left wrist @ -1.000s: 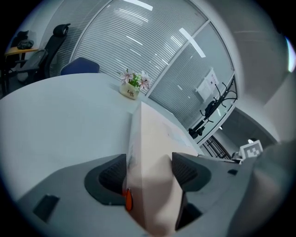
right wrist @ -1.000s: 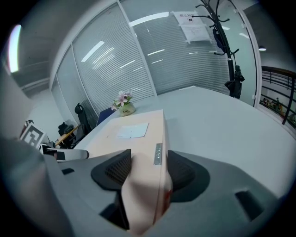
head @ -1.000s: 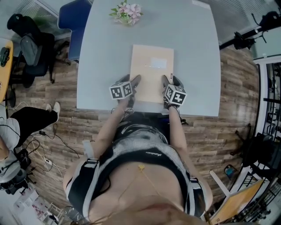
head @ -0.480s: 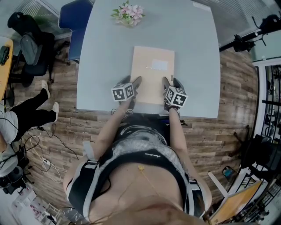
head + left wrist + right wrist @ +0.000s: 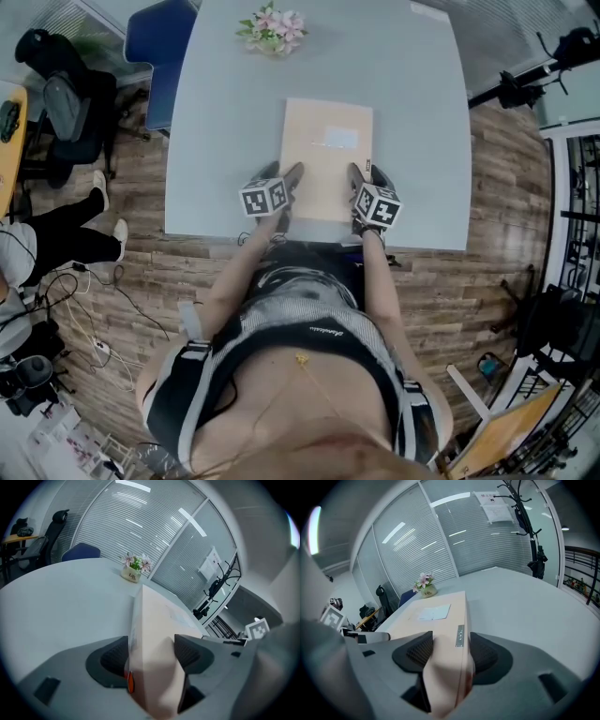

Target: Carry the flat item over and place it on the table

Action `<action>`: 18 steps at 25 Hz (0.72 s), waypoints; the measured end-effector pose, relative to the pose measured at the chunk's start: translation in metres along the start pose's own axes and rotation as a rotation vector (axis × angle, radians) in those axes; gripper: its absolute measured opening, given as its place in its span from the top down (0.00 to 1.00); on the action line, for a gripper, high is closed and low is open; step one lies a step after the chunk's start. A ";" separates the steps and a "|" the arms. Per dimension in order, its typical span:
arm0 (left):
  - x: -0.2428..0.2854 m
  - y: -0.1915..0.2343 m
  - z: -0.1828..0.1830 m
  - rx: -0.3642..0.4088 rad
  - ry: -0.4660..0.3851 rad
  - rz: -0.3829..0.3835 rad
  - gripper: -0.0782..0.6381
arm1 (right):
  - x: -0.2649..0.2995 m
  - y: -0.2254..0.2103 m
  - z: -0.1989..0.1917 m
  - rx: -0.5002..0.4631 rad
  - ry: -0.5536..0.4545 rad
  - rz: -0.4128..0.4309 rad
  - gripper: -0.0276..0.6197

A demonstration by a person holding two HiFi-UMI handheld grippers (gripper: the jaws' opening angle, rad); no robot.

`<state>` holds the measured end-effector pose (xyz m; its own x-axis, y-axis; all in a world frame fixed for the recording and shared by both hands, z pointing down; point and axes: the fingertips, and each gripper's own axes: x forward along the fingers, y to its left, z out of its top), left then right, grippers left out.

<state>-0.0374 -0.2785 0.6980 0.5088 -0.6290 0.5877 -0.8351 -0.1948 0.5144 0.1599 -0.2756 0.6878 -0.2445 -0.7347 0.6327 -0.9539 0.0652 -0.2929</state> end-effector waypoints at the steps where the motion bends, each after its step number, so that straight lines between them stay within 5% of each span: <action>1: 0.000 0.000 0.000 0.000 0.000 0.001 0.47 | 0.000 0.000 0.000 0.000 0.000 0.000 0.57; 18: 0.000 0.000 0.000 0.004 -0.001 0.005 0.47 | 0.000 -0.001 0.000 0.013 -0.001 0.008 0.56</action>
<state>-0.0373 -0.2785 0.6973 0.5047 -0.6309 0.5892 -0.8382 -0.1949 0.5093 0.1607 -0.2754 0.6880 -0.2520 -0.7350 0.6295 -0.9495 0.0621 -0.3076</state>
